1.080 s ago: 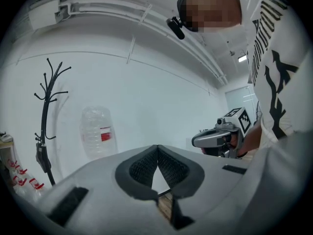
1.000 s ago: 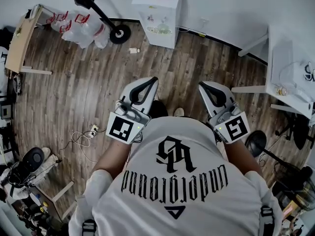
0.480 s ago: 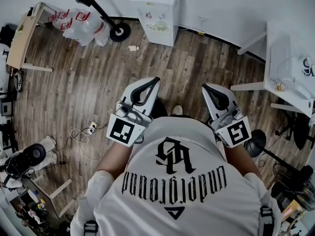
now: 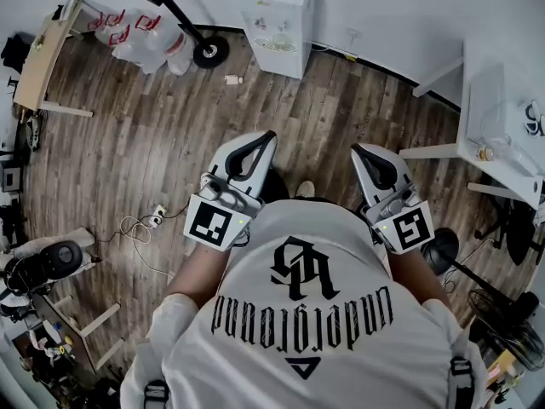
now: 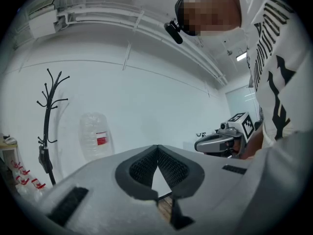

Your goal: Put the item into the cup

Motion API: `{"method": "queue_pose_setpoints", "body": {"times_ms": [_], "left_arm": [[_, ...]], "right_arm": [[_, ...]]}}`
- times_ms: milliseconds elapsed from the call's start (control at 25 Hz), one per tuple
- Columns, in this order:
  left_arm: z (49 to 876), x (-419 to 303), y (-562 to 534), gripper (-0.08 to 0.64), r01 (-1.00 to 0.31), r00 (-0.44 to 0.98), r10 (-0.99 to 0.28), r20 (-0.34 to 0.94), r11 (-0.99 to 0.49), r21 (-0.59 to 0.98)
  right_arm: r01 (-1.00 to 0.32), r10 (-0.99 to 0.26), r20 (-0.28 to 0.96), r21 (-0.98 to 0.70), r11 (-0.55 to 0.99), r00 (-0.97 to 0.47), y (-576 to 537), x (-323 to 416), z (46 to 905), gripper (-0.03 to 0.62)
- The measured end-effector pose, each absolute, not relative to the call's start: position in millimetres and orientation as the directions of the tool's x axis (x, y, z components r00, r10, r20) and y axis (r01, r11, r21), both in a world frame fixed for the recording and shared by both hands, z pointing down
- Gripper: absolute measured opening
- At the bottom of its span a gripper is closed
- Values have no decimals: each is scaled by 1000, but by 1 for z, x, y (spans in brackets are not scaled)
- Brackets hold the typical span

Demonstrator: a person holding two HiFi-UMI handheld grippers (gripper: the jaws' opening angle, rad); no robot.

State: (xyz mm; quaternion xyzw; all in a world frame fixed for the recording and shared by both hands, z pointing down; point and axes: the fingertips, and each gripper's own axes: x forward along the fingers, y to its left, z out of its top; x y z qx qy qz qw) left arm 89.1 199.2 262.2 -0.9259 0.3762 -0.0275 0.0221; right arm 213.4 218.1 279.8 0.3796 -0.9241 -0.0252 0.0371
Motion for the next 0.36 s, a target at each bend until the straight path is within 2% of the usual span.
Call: {"method": "queue_pose_setpoints", "body": {"times_ms": [360], "left_arm": [[260, 86, 198, 5, -709, 703, -711, 24, -703, -58]], "right_arm": [[-686, -691, 22, 97, 721, -723, 214, 214, 277, 6]]}}
